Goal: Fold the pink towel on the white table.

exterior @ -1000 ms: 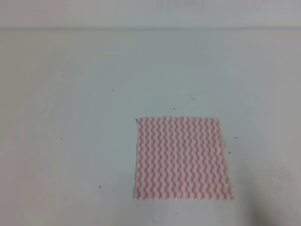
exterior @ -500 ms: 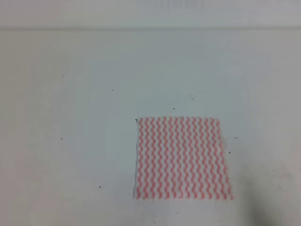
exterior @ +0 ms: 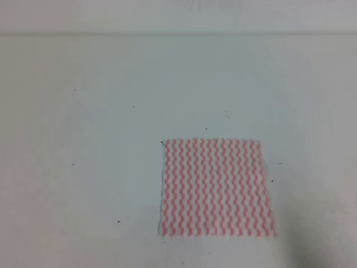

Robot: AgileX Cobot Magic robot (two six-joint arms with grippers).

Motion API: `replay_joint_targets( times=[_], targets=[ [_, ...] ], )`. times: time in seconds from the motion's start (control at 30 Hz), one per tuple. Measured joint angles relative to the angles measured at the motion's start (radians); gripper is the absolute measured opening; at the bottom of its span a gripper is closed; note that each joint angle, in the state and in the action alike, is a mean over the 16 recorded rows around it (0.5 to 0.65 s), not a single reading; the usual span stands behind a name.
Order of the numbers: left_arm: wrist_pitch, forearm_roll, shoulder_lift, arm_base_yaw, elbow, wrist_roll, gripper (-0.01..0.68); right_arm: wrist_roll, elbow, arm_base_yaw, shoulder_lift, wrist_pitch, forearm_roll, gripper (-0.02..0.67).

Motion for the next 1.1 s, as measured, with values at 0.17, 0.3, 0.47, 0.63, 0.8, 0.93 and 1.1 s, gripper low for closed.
replay_joint_targets(
  times=[0.17,0.3,0.47,0.63,0.8,0.93,1.1],
  targets=[
    [0.036,-0.008,0.015,0.000,-0.011,-0.015,-0.004,-0.009,-0.008,0.000,0.006,-0.010,0.105,-0.018],
    [0.077,-0.014,0.071,-0.001,-0.044,-0.026,-0.003,-0.014,-0.045,0.000,0.049,0.011,0.122,-0.018],
    [0.130,-0.022,0.204,-0.001,-0.117,-0.015,-0.003,-0.013,-0.129,0.001,0.157,0.073,0.098,-0.018],
    [0.174,-0.023,0.357,-0.002,-0.203,0.032,-0.003,-0.013,-0.224,0.002,0.293,0.152,0.063,-0.018],
    [0.230,-0.023,0.493,-0.003,-0.290,0.102,-0.003,-0.016,-0.311,0.001,0.442,0.240,0.027,-0.018],
    [0.290,-0.027,0.572,-0.003,-0.354,0.163,-0.004,-0.014,-0.357,0.001,0.534,0.310,0.002,-0.018],
    [0.370,-0.065,0.669,-0.002,-0.428,0.254,-0.005,-0.012,-0.415,0.001,0.664,0.407,-0.021,-0.018]
  ],
)
